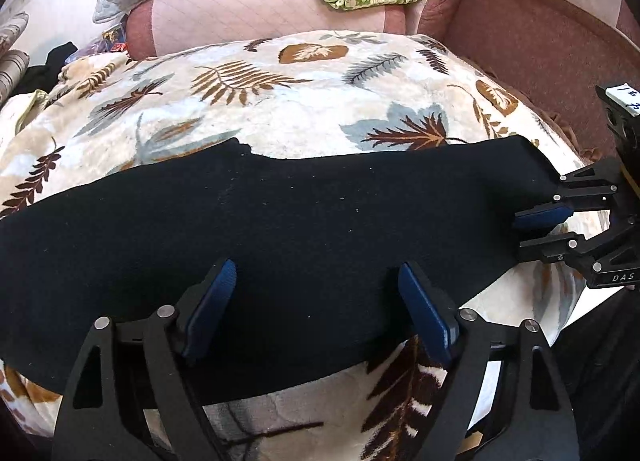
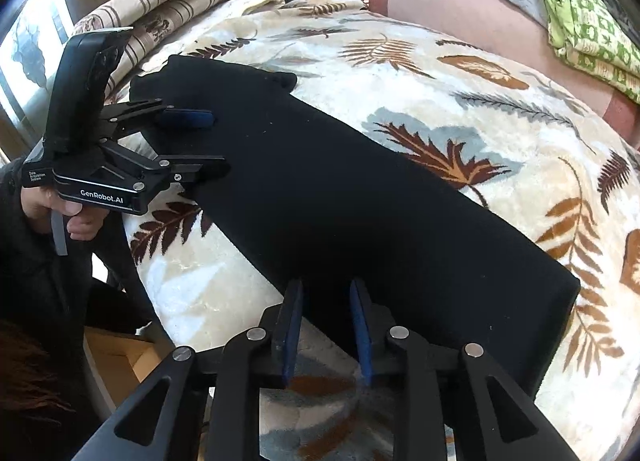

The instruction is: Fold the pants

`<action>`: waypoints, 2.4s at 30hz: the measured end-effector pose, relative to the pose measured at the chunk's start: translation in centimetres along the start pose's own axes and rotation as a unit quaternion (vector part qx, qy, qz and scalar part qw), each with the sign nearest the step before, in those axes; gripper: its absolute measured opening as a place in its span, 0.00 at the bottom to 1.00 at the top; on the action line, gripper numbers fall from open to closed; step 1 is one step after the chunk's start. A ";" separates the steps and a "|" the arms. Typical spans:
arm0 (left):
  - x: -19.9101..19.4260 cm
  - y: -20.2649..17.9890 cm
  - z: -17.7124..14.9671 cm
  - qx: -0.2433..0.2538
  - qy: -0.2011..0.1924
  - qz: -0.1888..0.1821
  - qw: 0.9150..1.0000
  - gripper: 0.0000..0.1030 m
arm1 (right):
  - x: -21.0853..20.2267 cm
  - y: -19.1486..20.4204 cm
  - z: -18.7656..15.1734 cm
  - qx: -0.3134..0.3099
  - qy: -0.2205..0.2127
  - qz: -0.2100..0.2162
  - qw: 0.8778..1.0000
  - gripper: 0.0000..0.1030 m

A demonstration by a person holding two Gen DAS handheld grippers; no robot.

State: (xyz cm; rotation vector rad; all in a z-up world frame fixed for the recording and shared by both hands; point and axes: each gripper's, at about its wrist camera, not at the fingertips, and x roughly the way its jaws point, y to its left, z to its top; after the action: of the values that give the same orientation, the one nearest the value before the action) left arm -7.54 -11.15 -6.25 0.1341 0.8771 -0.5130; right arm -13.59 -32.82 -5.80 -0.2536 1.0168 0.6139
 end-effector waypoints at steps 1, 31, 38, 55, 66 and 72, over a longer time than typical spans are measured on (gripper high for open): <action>0.0 -0.1 0.0 0.001 0.000 0.001 1.000 0.83 | 0.1 0.0 0.0 0.000 0.000 0.001 1.000 0.23; -4.0 3.1 1.6 -0.130 -0.083 -0.096 0.983 0.88 | -10.5 -9.9 -10.9 0.409 -0.179 -0.026 0.895 0.27; -2.5 6.0 1.0 -0.193 -0.051 -0.071 0.977 0.88 | -8.1 -10.8 -15.0 0.554 -0.252 0.128 0.783 0.35; -2.3 5.9 0.7 -0.189 -0.043 -0.064 0.979 0.88 | -5.0 -11.8 -14.9 0.597 -0.219 0.127 0.761 0.39; -2.3 5.9 0.7 -0.189 -0.043 -0.065 0.979 0.88 | -5.0 -11.7 -14.9 0.600 -0.207 0.098 0.766 0.14; -2.4 6.1 0.6 -0.196 -0.052 -0.064 0.977 0.88 | -5.4 -11.3 -14.7 0.591 -0.221 0.091 0.771 0.09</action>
State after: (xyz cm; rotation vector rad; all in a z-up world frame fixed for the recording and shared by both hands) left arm -5.44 -5.17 -4.57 -0.3096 0.8714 -0.4532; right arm -19.49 -50.76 -9.64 1.0807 0.7950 0.0874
